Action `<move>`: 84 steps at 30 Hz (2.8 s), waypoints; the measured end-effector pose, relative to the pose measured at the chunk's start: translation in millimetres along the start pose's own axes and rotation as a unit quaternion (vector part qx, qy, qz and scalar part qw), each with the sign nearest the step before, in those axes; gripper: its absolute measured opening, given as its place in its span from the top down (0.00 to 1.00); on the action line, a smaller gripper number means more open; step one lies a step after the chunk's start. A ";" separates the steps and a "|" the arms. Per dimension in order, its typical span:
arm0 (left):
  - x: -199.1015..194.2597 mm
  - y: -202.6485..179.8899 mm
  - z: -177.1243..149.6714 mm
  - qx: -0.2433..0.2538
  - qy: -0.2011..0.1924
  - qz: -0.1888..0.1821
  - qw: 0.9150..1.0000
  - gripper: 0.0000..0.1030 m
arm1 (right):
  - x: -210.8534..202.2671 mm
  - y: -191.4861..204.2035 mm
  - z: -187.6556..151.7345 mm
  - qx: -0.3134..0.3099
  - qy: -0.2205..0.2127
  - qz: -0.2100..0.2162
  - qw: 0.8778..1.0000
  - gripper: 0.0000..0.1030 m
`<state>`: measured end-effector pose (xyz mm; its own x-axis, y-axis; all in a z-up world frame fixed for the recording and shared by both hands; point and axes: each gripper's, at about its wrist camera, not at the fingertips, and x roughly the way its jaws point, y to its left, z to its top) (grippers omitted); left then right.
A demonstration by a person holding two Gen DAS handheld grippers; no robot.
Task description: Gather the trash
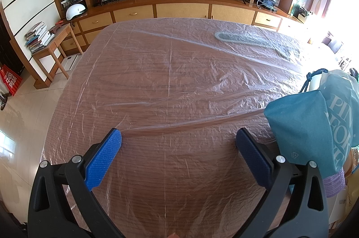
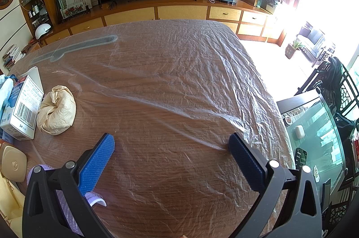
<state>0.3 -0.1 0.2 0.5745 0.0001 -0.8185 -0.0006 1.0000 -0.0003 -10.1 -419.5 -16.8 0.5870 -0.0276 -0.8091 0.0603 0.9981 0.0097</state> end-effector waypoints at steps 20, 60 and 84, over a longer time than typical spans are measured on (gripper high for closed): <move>-0.1 0.2 -0.3 0.000 0.000 0.000 1.000 0.01 | 0.3 0.6 0.3 -0.001 0.000 0.000 1.000 0.04; -110.0 -72.6 -100.4 0.214 0.006 -0.215 0.953 0.01 | -78.6 53.8 -42.1 0.064 0.013 0.077 0.995 0.11; -88.1 -98.4 -105.3 0.210 0.014 -0.174 0.962 0.49 | -50.8 66.4 -20.4 0.030 0.022 0.070 0.997 0.30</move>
<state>-136.5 -98.6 11.9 0.4572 -0.3282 -0.8266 0.5221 0.8515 -0.0494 -52.4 -350.8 13.0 0.5573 0.1160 -0.8221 0.0296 0.9868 0.1593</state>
